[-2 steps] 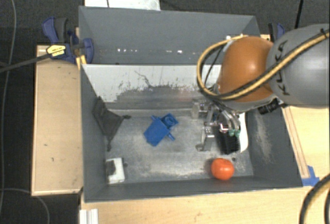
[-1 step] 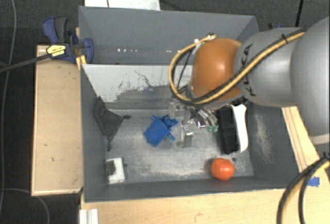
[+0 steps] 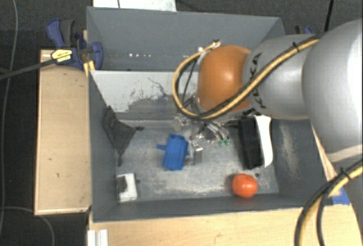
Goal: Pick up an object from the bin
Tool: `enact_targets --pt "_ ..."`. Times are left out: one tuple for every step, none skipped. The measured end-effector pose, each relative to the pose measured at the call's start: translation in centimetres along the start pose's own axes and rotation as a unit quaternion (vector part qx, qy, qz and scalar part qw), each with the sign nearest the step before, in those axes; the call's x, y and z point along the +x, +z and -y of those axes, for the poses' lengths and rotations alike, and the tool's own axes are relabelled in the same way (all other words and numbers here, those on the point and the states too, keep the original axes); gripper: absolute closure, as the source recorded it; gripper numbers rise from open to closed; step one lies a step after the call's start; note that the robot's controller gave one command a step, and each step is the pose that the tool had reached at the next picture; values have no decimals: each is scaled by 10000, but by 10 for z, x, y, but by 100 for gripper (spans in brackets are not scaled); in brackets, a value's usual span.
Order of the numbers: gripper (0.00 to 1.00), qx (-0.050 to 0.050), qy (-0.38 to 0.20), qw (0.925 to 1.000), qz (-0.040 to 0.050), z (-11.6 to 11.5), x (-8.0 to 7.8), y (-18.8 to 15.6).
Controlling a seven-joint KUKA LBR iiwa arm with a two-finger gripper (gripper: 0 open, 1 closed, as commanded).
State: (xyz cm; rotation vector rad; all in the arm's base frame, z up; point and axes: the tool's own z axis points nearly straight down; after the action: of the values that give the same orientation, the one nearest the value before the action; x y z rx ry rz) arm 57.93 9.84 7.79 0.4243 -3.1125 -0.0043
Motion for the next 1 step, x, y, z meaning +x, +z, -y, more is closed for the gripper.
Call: enact_targets --pt "0 31 -615 9981 90 -17 -17 -32"
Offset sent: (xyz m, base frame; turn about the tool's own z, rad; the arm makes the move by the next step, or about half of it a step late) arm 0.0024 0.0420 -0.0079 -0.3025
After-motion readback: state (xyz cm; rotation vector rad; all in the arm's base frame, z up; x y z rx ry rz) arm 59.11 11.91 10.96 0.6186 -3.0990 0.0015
